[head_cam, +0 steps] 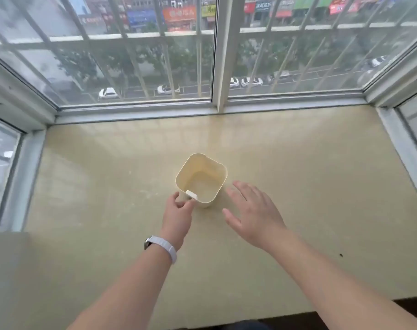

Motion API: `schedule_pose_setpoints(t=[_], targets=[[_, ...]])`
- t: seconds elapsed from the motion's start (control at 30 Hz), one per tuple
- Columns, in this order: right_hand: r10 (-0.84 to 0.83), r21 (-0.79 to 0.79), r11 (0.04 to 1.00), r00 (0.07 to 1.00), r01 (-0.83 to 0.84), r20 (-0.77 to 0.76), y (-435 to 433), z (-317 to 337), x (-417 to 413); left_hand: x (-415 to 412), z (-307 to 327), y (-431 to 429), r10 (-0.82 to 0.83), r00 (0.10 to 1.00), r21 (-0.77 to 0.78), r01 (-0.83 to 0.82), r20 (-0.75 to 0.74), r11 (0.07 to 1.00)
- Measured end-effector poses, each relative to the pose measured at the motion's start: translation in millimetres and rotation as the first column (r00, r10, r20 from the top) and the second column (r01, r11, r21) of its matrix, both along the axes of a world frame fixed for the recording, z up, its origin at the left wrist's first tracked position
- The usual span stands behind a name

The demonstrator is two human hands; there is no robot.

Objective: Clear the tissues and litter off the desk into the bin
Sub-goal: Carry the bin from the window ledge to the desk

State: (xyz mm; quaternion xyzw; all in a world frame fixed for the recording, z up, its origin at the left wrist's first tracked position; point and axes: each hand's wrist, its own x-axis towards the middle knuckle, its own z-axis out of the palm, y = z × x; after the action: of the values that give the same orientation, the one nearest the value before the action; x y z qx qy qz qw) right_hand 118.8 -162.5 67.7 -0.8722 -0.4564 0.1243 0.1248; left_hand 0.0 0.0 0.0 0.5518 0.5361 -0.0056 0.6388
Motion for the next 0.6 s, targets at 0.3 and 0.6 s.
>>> schedule_pose_setpoints(t=[0.3,0.6], targets=[[0.028,-0.017,0.999,0.998,-0.030,-0.059,13.6,-43.2,46.7,42.9,-27.0,4.7,0.225,0.974,-0.082,-0.224,0.001,0.971],[0.015,-0.004,1.000,0.994,-0.015,-0.110,13.6,-46.8,47.2,51.9,-27.9,11.7,0.293,0.955,-0.095,-0.289,0.038,0.953]])
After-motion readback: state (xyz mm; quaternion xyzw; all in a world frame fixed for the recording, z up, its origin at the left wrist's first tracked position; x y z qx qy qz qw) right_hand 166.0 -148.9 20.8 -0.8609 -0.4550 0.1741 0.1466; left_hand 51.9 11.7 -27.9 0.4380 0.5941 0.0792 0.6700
